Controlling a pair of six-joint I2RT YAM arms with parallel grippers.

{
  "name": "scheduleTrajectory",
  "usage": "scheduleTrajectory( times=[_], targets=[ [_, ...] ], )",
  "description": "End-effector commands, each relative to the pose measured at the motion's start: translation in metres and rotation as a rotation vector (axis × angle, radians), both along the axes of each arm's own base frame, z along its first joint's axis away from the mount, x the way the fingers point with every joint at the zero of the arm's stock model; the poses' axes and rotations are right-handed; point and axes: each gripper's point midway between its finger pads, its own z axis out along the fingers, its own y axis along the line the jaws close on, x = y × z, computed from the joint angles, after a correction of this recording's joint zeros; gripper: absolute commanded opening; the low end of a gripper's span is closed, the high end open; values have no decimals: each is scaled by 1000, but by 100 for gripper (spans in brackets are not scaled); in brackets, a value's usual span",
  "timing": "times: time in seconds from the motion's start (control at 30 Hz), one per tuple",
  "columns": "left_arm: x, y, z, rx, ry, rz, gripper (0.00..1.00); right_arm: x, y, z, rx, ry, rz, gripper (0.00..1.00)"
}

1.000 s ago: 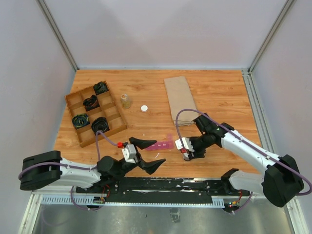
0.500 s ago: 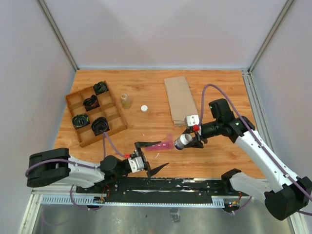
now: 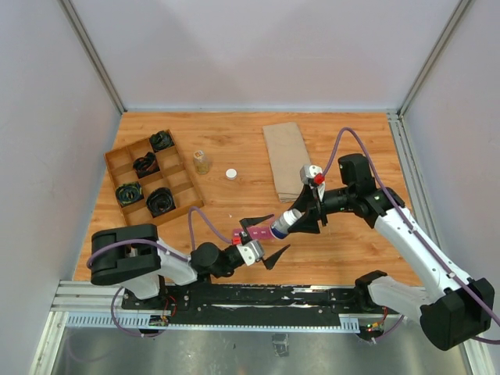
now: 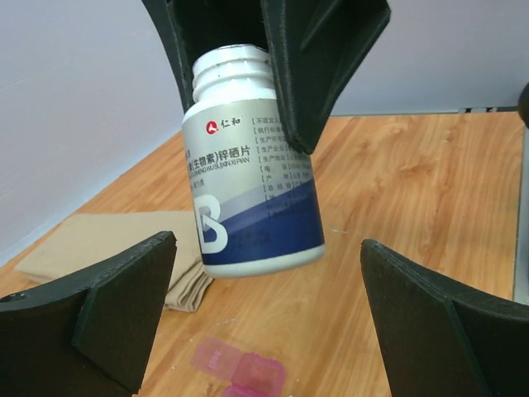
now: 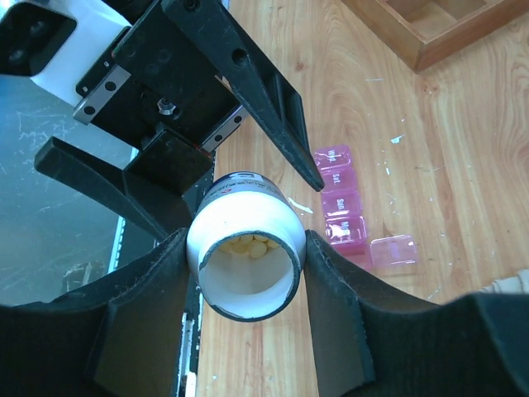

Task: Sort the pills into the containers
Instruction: Pour the pill into the pill container.

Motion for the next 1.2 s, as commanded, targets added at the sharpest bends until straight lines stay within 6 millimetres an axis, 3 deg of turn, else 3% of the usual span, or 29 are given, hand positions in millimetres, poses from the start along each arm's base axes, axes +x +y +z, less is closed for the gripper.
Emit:
scheduleTrajectory(
  times=[0.0,0.73,1.0,1.17],
  targets=[
    [11,13,61,-240,-61,91,96,2,2,2,25,49,-23,17],
    [26,14,64,-248,-47,219,88,18,3,-18,-42,141,-139,15],
    [24,6,64,-247,-47,196,76,17,5,-20,-52,148,-139,15],
    [25,2,62,-242,-49,193,74,16,6,-22,-55,152,-135,15]
  ],
)
